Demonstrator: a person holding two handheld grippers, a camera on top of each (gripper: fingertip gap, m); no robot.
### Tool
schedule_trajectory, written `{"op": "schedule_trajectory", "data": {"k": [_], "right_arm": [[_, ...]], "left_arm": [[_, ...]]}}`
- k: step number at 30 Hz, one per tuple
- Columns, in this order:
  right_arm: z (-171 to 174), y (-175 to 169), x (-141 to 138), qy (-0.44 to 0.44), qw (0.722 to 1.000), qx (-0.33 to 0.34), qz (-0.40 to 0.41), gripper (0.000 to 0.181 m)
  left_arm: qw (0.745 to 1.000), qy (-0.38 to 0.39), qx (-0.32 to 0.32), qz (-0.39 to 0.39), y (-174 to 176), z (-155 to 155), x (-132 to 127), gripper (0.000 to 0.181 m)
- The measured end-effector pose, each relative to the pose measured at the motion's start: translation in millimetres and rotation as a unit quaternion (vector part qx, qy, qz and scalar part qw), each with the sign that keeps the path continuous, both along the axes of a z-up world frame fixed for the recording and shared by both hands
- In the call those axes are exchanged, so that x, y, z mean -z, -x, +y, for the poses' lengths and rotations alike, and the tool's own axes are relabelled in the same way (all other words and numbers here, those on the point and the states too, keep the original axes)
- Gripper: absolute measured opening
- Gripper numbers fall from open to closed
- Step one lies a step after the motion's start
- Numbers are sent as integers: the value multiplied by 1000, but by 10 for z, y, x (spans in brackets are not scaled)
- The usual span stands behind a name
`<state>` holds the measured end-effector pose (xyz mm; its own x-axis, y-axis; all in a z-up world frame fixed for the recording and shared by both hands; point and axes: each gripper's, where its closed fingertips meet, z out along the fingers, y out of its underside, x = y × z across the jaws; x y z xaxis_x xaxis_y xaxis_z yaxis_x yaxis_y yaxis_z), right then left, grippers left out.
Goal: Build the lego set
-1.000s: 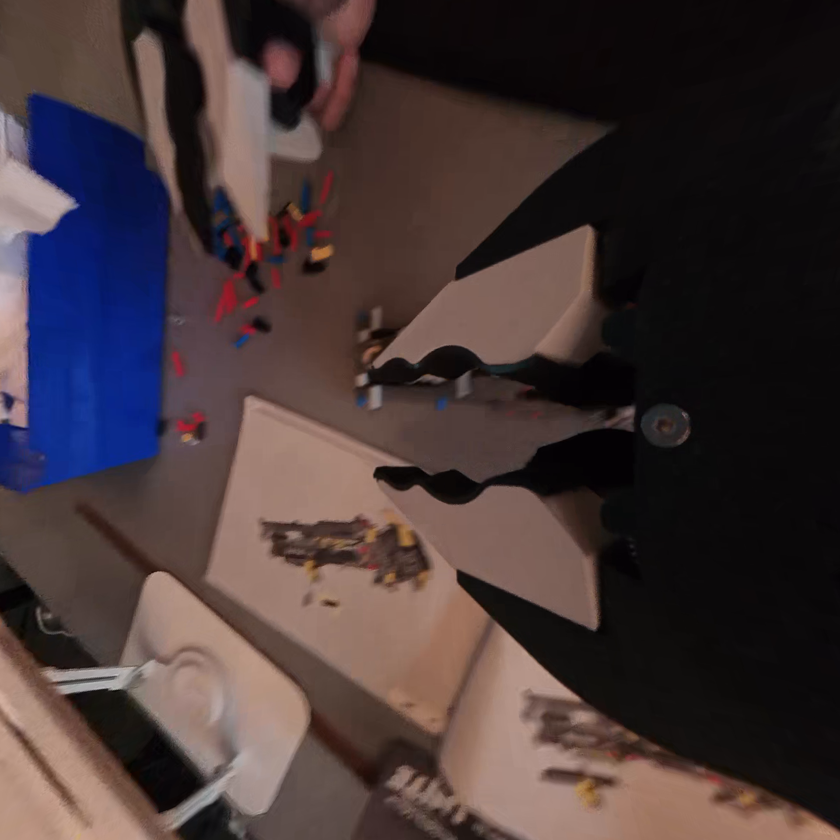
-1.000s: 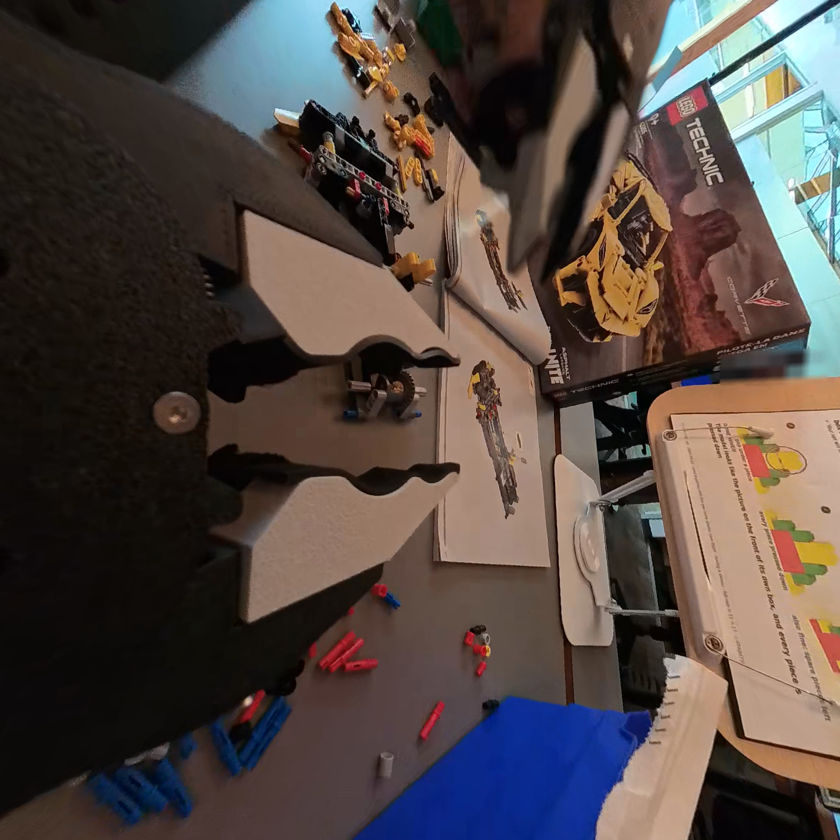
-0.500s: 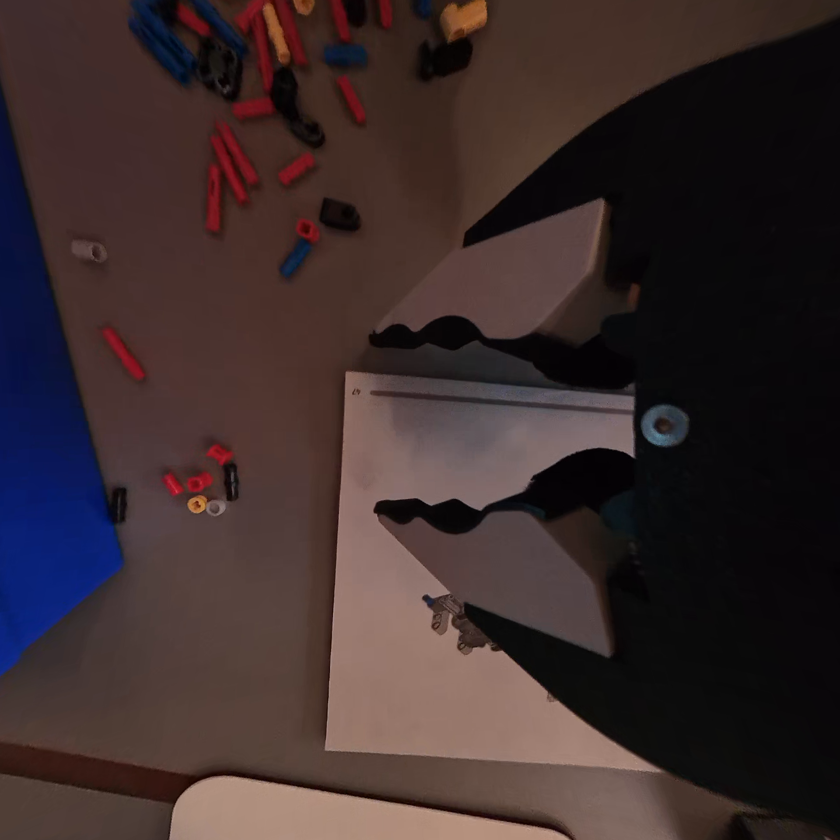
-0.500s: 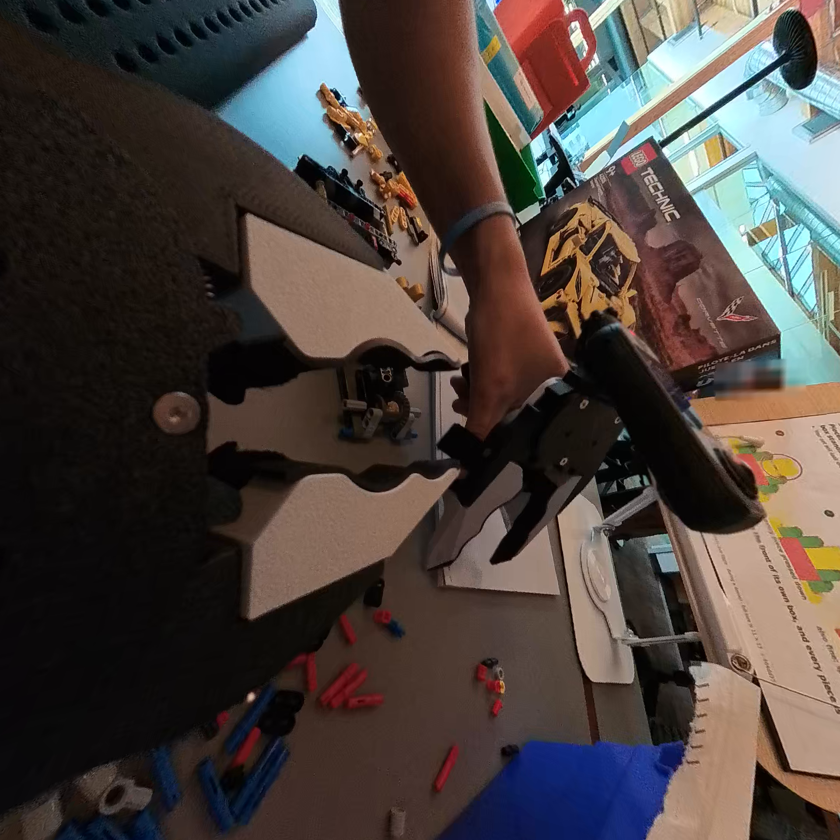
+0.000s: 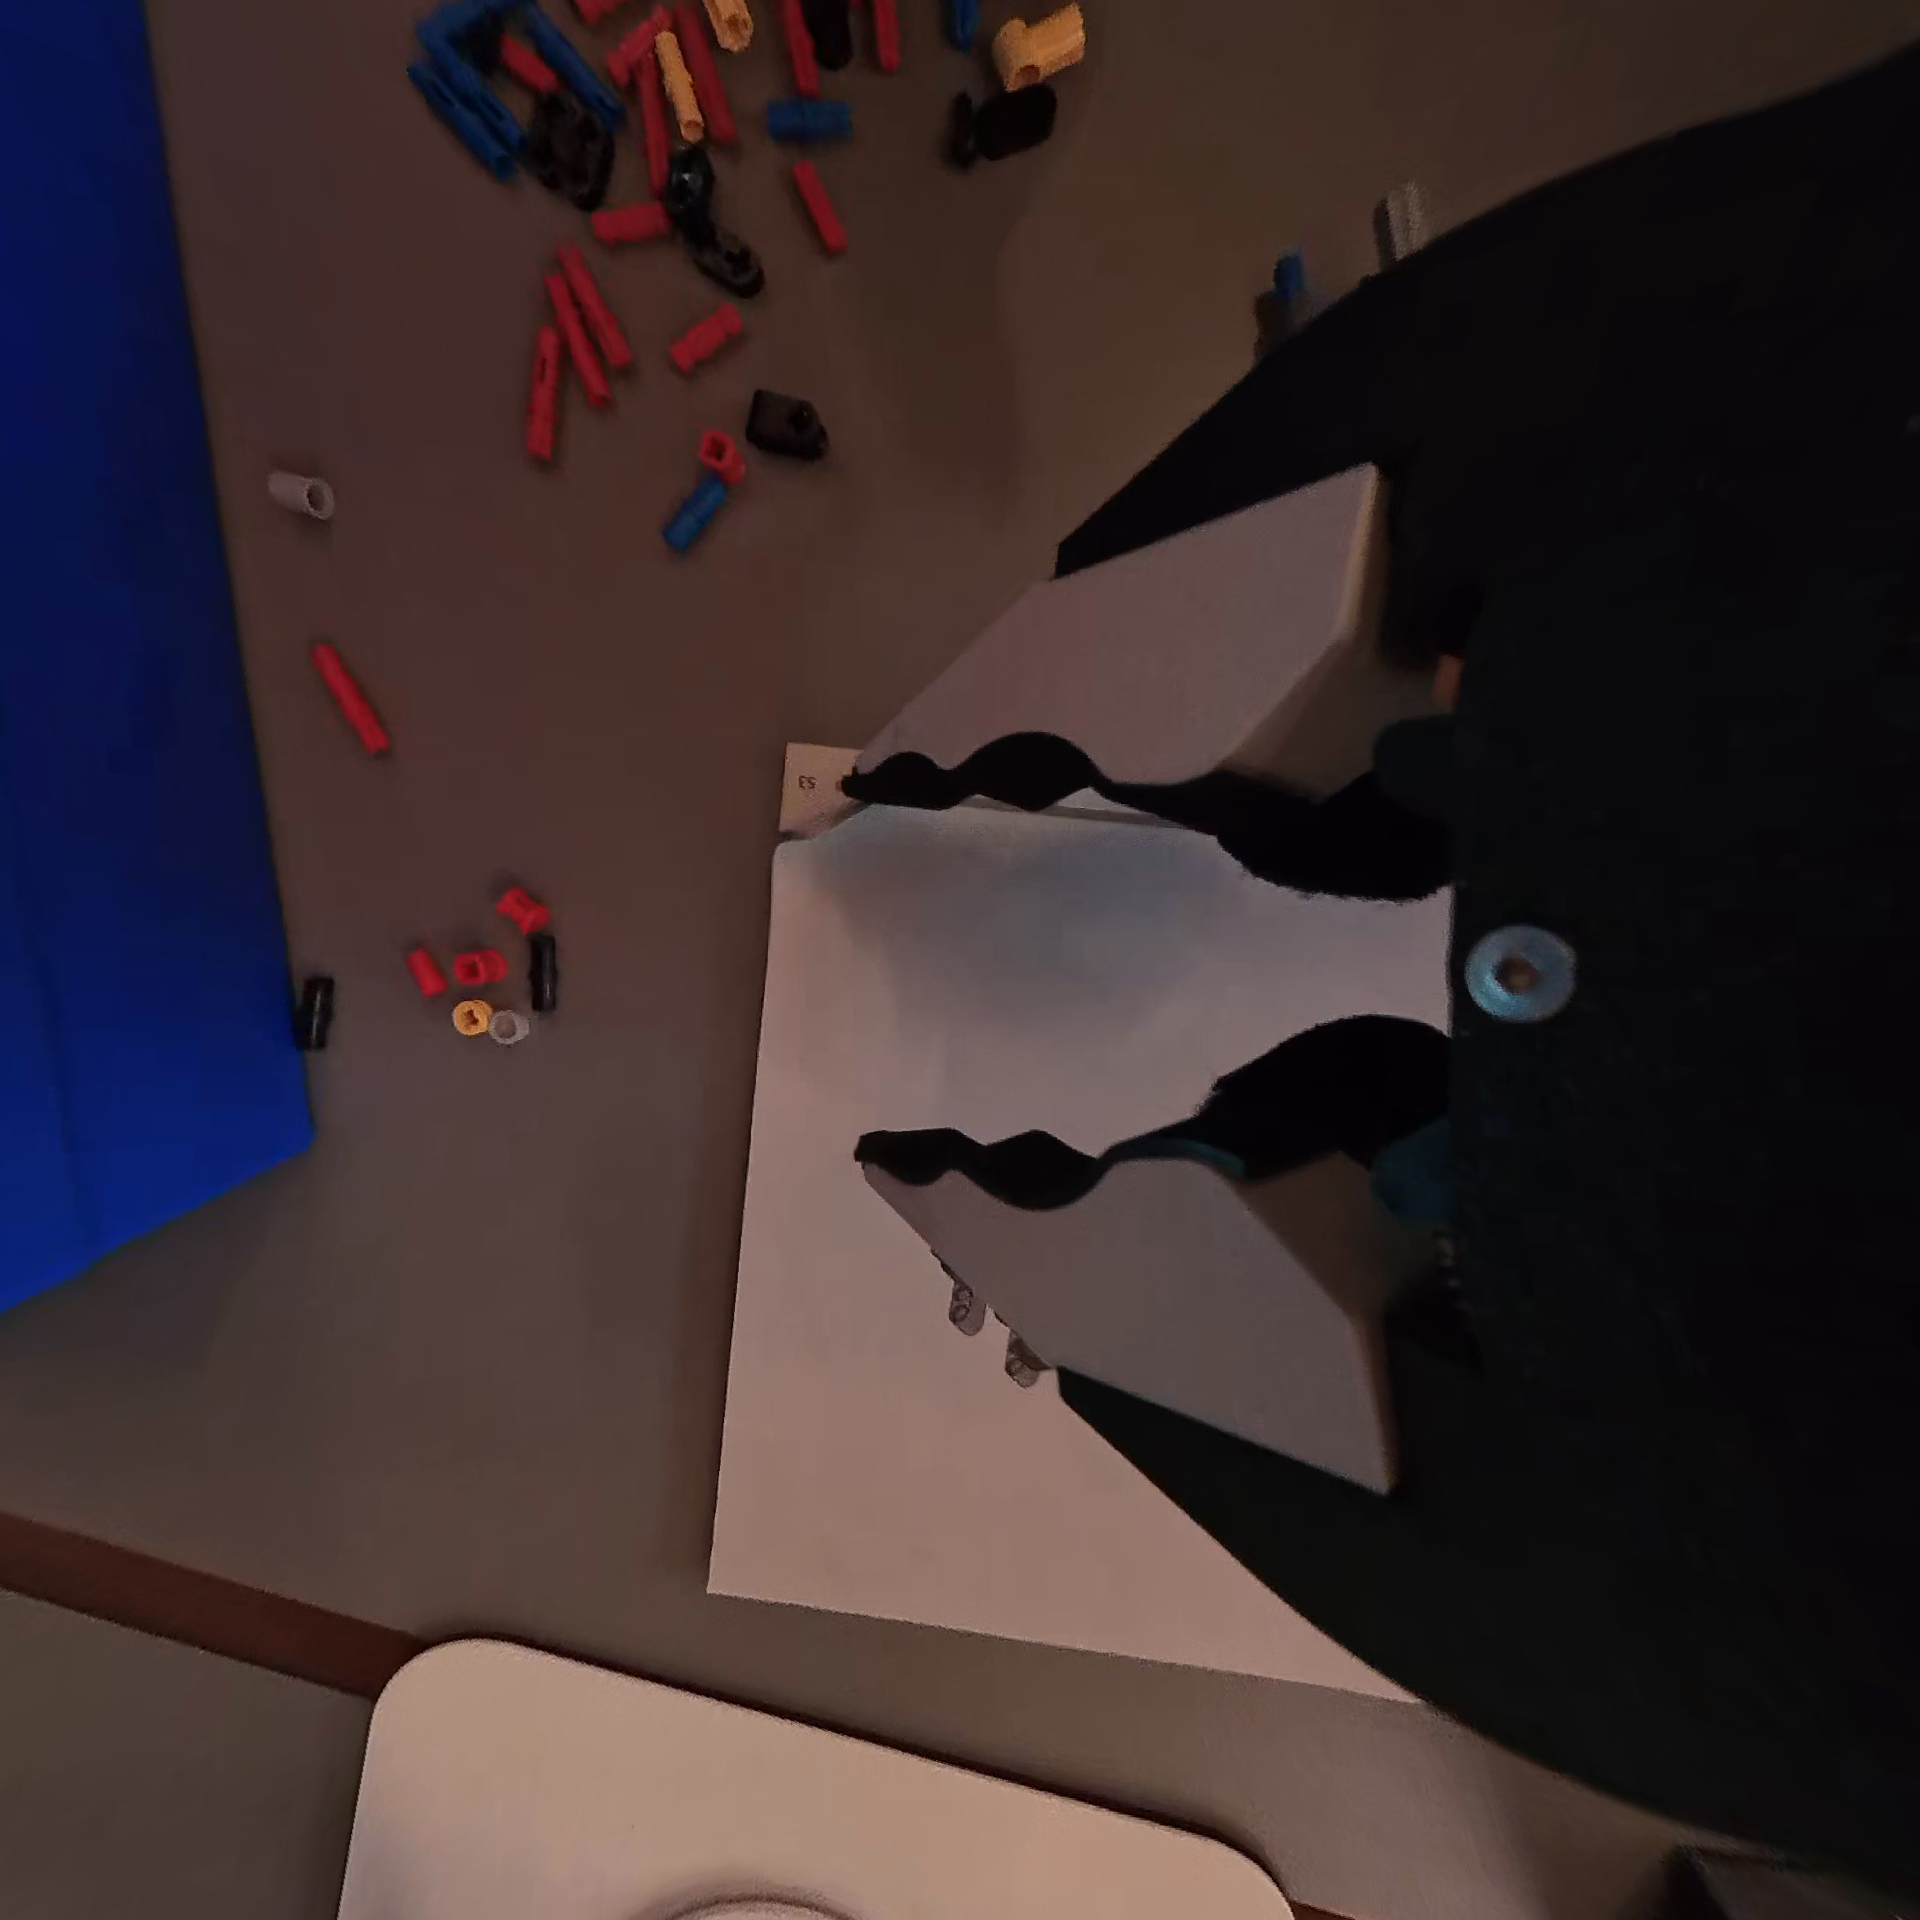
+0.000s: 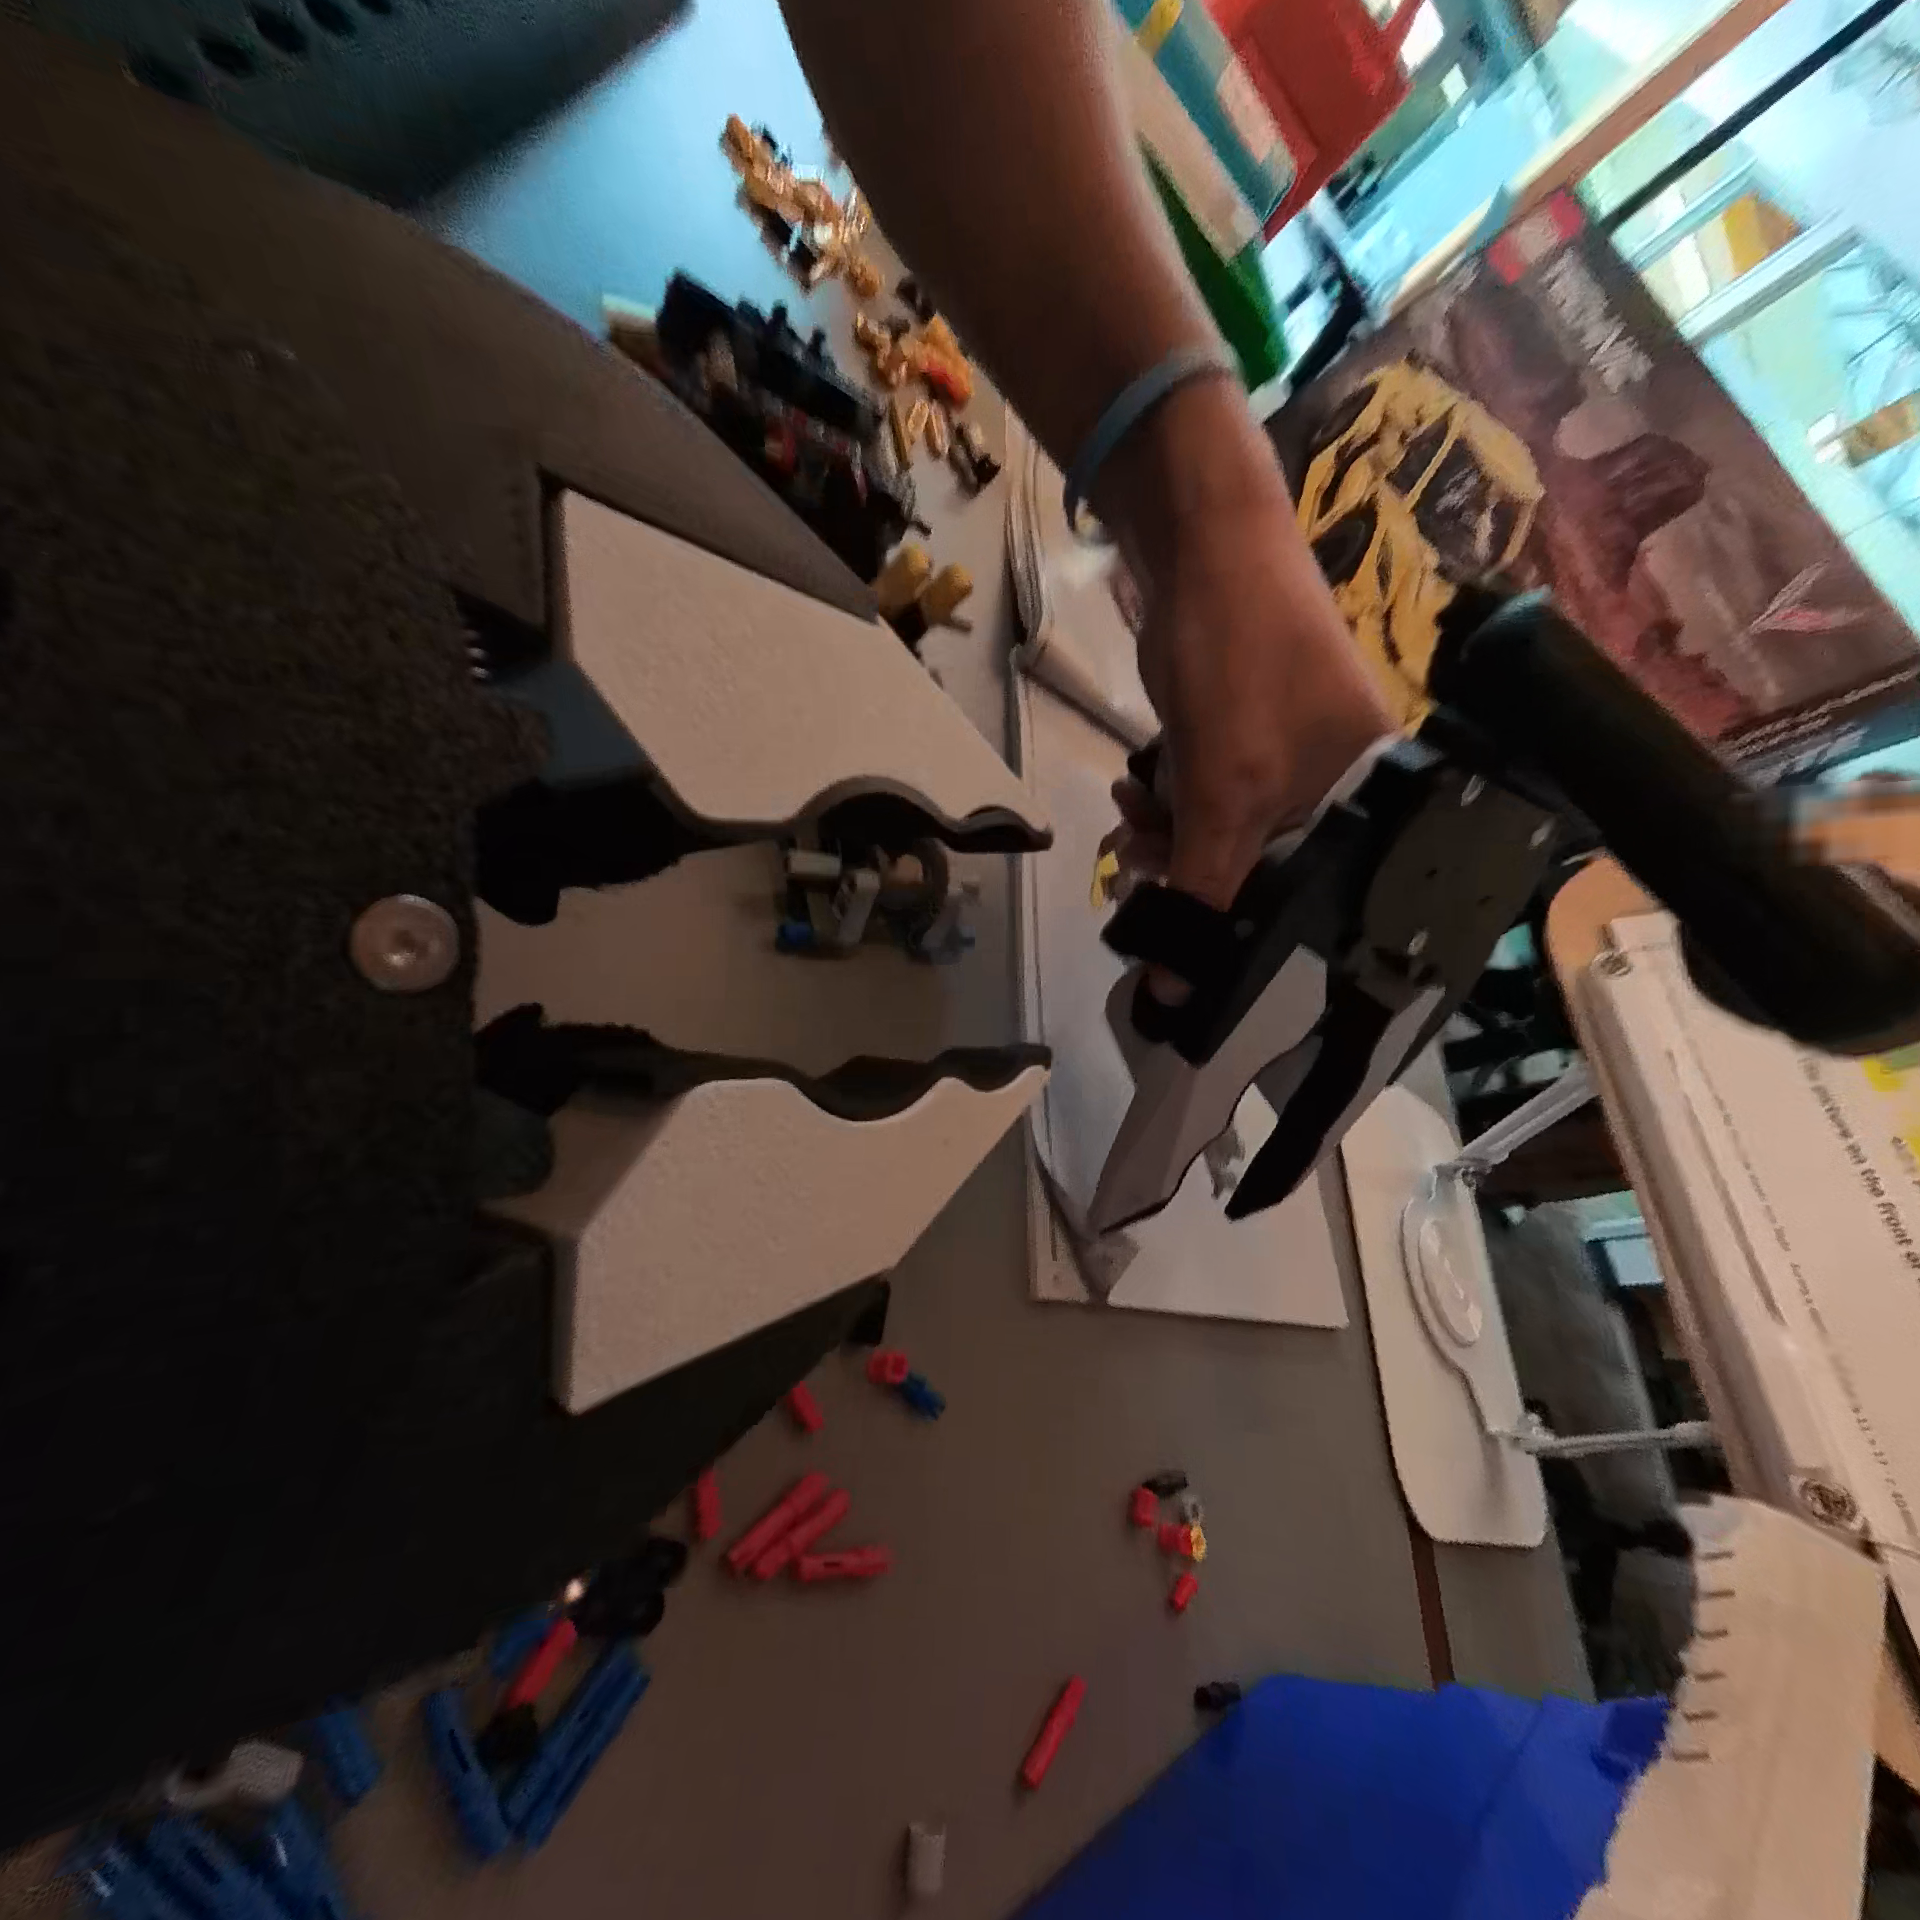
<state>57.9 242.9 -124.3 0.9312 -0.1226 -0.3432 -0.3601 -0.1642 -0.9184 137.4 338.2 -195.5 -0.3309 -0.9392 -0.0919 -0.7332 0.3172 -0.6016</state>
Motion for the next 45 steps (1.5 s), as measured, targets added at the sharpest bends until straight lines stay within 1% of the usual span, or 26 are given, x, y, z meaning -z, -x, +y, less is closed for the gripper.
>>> {"op": "schedule_trajectory", "data": {"k": [3,5,9,12,15,17,18,20,23,24,25,26,27,28,30,31,32,33,35,37,38,39,40,42,43,45], "right_arm": [[138,-199,239,90,996,9,-12,39],[282,-289,370,145,989,-5,-1,46],[571,-468,662,236,972,-19,-16,48],[728,-504,818,277,960,-22,-23,46],[871,-516,813,285,958,-16,-24,43],[959,-519,819,292,956,-11,-24,38],[994,-538,816,291,956,-6,-33,25],[1038,-555,771,284,957,1,-63,12],[1168,-370,468,212,965,-27,-151,4],[1212,-254,376,196,961,-45,-190,5],[1241,-176,313,193,951,-51,-238,4],[1268,-99,270,194,937,-54,-287,4],[1293,-36,231,193,921,-53,-334,4],[1314,12,199,192,907,-47,-371,2],[1355,180,192,188,895,-69,-399,7],[1358,240,198,189,896,-80,-393,14],[1344,314,218,190,902,-104,-372,33],[1317,364,219,189,914,-127,-335,57],[1284,427,105,166,946,-173,-217,89],[1319,423,-101,122,966,-218,-67,104],[1367,395,-194,98,966,-240,-3,104],[1447,331,-217,87,964,-250,30,101],[1539,251,-135,101,963,-249,29,98],[1667,172,127,155,955,-253,-16,98],[1720,177,179,159,953,-255,-23,94],[1790,200,183,147,955,-256,-24,69]], "left_arm": [[1000,16,1,7,23,28,13,57],[1000,26,-2,7,25,56,16,56],[999,42,-6,2,13,104,-3,54],[998,58,-9,-2,19,138,-23,53],[996,85,-17,-6,41,176,-58,52],[990,138,-29,-8,76,151,-128,48],[981,190,-40,-4,103,119,-193,45],[951,301,-66,-1,159,109,-372,48],[889,448,-93,-4,271,157,-643,70],[878,468,-99,-1,323,178,-678,75],[878,468,-104,1,378,209,-675,85],[879,463,-111,-5,429,251,-686,86],[879,461,-122,-14,481,311,-704,78],[877,460,-140,-20,534,392,-710,62],[872,458,-171,-20,654,542,-661,28],[868,463,-177,-21,709,593,-637,12],[861,476,-179,-25,752,626,-635,6],[851,494,-178,-28,793,639,-646,5],[835,523,-165,-35,864,631,-689,3],[830,533,-159,-47,909,650,-712,2],[827,538,-152,-52,926,642,-735,2],[823,547,-146,-52,941,625,-757,2],[817,558,-139,-56,947,605,-795,3],[804,575,-138,-58,947,597,-840,4],[800,580,-142,-64,938,617,-859,4],[790,592,-141,-77,929,646,-915,6]]}}
